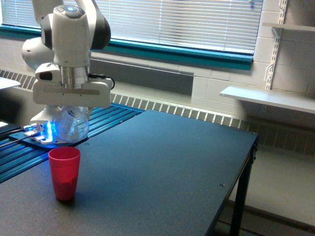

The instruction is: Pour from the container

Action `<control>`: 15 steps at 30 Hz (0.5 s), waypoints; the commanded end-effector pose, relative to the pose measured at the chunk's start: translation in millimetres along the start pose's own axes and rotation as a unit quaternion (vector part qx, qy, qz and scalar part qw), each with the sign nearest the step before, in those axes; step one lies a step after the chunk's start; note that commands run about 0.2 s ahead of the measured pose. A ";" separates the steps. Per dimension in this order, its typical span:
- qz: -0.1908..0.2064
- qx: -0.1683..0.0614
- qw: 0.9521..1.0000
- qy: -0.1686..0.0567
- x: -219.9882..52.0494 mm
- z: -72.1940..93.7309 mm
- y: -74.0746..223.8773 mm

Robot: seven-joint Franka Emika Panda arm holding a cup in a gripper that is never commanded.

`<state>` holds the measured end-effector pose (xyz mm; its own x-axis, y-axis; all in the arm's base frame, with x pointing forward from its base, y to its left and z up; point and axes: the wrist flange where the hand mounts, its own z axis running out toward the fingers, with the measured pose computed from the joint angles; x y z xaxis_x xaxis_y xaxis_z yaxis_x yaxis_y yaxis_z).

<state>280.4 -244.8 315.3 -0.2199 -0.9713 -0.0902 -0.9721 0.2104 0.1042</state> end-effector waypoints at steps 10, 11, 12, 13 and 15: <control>-0.012 0.027 1.000 0.011 -8.3 -7.8 9.5; -0.010 0.033 0.999 0.009 -8.8 -9.6 8.1; -0.009 0.037 0.999 0.009 -9.6 -10.5 7.1; -0.011 0.035 0.999 0.010 -10.1 -9.1 7.6; -0.016 0.031 0.999 0.010 -12.1 -6.0 8.9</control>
<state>273.8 -235.8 323.5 -0.1982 -0.9774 -0.0733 -0.9796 0.1949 0.0496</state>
